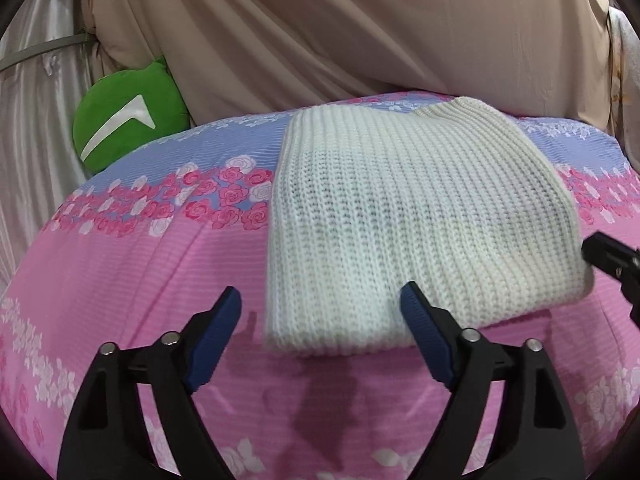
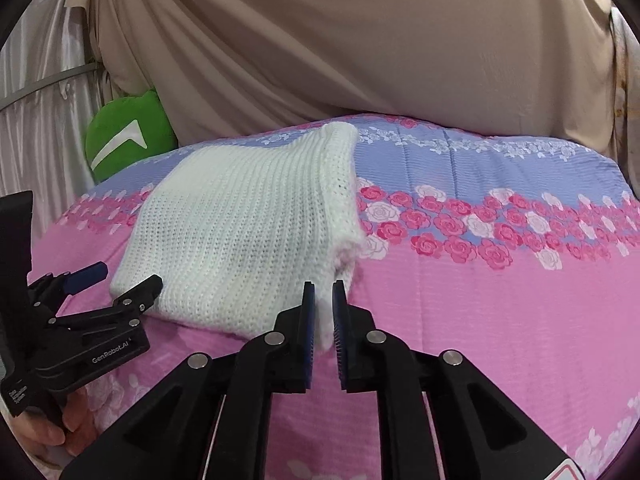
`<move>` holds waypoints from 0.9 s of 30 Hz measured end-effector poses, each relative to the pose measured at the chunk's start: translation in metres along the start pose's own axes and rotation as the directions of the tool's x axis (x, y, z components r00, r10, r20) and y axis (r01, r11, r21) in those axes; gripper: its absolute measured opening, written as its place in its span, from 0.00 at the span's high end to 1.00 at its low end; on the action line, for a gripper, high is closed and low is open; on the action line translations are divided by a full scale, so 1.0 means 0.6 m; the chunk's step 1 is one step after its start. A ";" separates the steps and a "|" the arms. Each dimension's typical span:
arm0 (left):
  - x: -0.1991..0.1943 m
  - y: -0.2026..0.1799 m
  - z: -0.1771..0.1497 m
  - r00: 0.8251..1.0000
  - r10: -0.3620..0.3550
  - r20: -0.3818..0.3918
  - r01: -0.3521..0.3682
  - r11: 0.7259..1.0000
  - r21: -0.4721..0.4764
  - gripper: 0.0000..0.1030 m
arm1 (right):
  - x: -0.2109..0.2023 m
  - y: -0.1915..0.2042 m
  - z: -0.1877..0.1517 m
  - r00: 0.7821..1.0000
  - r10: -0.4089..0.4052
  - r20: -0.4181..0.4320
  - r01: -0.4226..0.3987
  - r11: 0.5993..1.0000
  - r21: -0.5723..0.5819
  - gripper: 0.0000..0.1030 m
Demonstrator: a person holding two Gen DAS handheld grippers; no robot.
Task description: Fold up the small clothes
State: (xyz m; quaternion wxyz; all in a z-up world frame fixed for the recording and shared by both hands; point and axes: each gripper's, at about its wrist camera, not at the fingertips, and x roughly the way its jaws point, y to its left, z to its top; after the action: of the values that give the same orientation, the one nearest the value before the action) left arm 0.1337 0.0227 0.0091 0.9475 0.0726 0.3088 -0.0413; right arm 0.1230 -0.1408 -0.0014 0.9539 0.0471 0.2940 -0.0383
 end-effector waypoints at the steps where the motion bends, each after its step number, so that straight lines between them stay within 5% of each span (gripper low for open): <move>1: -0.005 -0.002 -0.003 1.000 0.005 0.006 -0.005 1.000 -0.003 0.21 | -0.005 -0.002 -0.010 1.000 -0.011 -0.005 0.011 1.000 0.009 0.82; 7: -0.032 -0.020 -0.022 1.000 0.016 0.017 -0.016 1.000 -0.003 0.12 | -0.011 -0.004 -0.059 0.995 -0.034 -0.096 0.036 0.999 0.026 0.70; 14: -0.049 -0.034 -0.042 0.999 0.039 -0.015 -0.039 0.999 -0.022 0.10 | -0.029 0.010 -0.069 0.995 -0.084 -0.061 0.085 0.996 0.013 0.47; 27: -0.051 -0.054 -0.048 0.995 0.096 -0.025 -0.096 0.995 0.012 0.09 | -0.020 0.041 -0.074 0.993 -0.082 -0.082 0.078 0.995 -0.056 0.37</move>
State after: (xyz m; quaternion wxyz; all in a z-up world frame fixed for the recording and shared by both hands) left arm 0.0883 -0.0035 0.0007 0.9439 0.0931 0.3169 0.0034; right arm 0.0906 -0.1109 -0.0295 0.9392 0.0115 0.3367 -0.0668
